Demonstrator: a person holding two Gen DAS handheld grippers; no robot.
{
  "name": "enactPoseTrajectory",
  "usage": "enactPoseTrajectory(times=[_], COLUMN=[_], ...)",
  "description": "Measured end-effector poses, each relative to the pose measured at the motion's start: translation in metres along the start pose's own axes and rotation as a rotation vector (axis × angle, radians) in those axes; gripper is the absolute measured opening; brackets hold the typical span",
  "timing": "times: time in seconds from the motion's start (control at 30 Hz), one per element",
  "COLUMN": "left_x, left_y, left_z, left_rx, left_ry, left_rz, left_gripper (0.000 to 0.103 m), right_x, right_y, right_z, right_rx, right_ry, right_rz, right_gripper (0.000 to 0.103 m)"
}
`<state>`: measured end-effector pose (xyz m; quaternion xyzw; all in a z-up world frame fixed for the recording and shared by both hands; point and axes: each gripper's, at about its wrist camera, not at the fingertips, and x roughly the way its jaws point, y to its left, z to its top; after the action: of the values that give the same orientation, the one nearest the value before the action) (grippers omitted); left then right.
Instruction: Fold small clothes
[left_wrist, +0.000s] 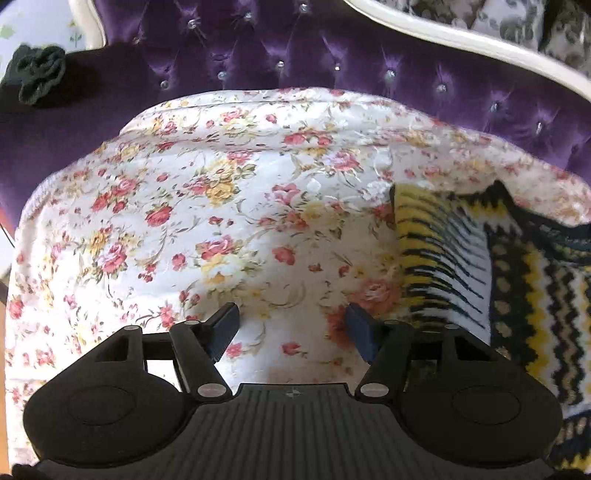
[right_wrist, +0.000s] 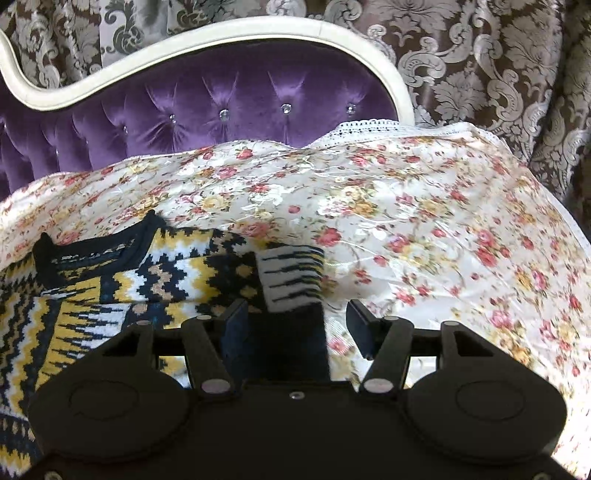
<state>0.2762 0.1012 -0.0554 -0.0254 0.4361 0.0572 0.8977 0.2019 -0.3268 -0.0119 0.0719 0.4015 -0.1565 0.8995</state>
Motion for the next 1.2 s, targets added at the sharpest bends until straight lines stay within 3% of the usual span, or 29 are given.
enactPoseTrajectory(times=[0.23,0.5,0.63,0.87,1.2], left_x=[-0.036,-0.105,-0.138,-0.184,-0.213], left_y=[0.020,0.022,0.020,0.018,0.014], left_z=[-0.004,-0.025,-0.044,-0.088,-0.154], left_rx=[-0.012,0.020,0.046,0.097,0.119], left_ry=[-0.032,-0.083,-0.096,-0.117,-0.062], left_rz=[-0.039,-0.167,-0.212,-0.245,-0.310], left_gripper=[0.062,0.062,0.062,0.063,0.063], right_x=[-0.023,-0.075,-0.107,-0.155,-0.180], right_y=[0.004,0.001,-0.003,-0.012,-0.029], right_z=[-0.011,-0.035,-0.054,-0.094,-0.166], right_rx=[0.011,0.071,0.076,0.073,0.119], right_ry=[-0.004,0.005,0.007,0.014,0.152], right_rz=[0.095,0.241,0.278,0.312,0.348], right_gripper=[0.065,0.067,0.074,0.078,0.078])
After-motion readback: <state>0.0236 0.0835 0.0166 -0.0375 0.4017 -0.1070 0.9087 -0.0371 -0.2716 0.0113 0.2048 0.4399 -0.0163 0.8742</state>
